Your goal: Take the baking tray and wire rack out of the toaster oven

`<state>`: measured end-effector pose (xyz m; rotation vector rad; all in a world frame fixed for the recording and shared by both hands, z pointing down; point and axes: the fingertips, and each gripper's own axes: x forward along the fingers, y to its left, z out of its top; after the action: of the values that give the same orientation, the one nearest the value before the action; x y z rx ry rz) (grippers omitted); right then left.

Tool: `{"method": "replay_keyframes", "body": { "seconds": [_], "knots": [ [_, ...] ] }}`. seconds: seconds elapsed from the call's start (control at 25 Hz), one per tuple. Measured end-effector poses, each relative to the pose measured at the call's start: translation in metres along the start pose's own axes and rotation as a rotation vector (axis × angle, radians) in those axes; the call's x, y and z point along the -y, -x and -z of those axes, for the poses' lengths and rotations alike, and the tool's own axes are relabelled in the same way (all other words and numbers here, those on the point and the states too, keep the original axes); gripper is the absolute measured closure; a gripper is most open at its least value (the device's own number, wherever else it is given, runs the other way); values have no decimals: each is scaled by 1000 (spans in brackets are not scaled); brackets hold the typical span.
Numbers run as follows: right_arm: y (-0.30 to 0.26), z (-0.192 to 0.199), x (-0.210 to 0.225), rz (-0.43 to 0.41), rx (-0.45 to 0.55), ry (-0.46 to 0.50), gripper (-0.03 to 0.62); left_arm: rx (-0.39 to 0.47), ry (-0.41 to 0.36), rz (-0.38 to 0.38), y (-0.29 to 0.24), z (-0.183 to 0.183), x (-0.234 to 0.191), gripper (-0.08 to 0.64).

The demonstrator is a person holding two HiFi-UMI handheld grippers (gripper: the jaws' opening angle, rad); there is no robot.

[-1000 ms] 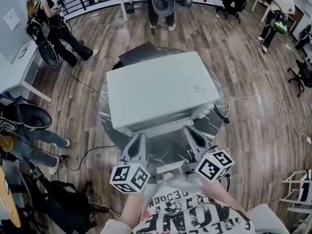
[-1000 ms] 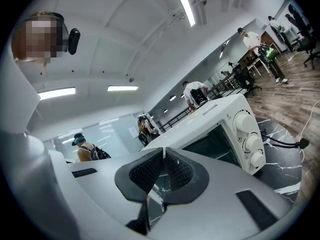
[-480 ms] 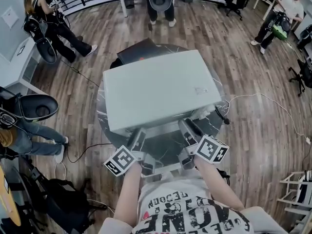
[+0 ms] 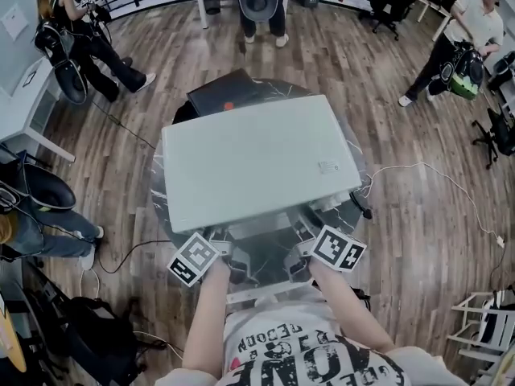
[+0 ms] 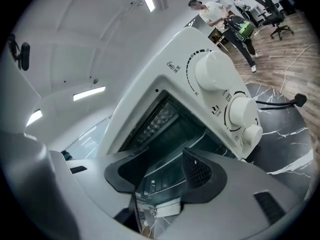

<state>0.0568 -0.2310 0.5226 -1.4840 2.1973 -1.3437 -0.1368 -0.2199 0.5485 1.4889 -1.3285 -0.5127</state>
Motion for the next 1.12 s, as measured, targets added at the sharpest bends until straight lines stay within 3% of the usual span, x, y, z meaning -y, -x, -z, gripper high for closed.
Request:
{"method": "replay_keyframes", "body": {
  "seconds": [0.32,0.52,0.68,0.76,0.96,1.12],
  "knots": [
    [-6,2,14,35,-25,-39,397,14,23,0,12,6,2,502],
    [-4,5,27,68,-28,-68,393,-19,13,-33,27,23,-10,538],
    [-1,14,36,99,-77,-71,388,-12,92,-12,32,32,-14,541],
    [8,23,38,110,-98,-98,387,5,116,-18,35,29,-16,545],
    [28,60,53,171,-177,-167,377,1,96,7,39,29,-4,548],
    [27,78,71,206,-190,-289,364,-6,128,2,43,34,-8,549]
  ]
}}
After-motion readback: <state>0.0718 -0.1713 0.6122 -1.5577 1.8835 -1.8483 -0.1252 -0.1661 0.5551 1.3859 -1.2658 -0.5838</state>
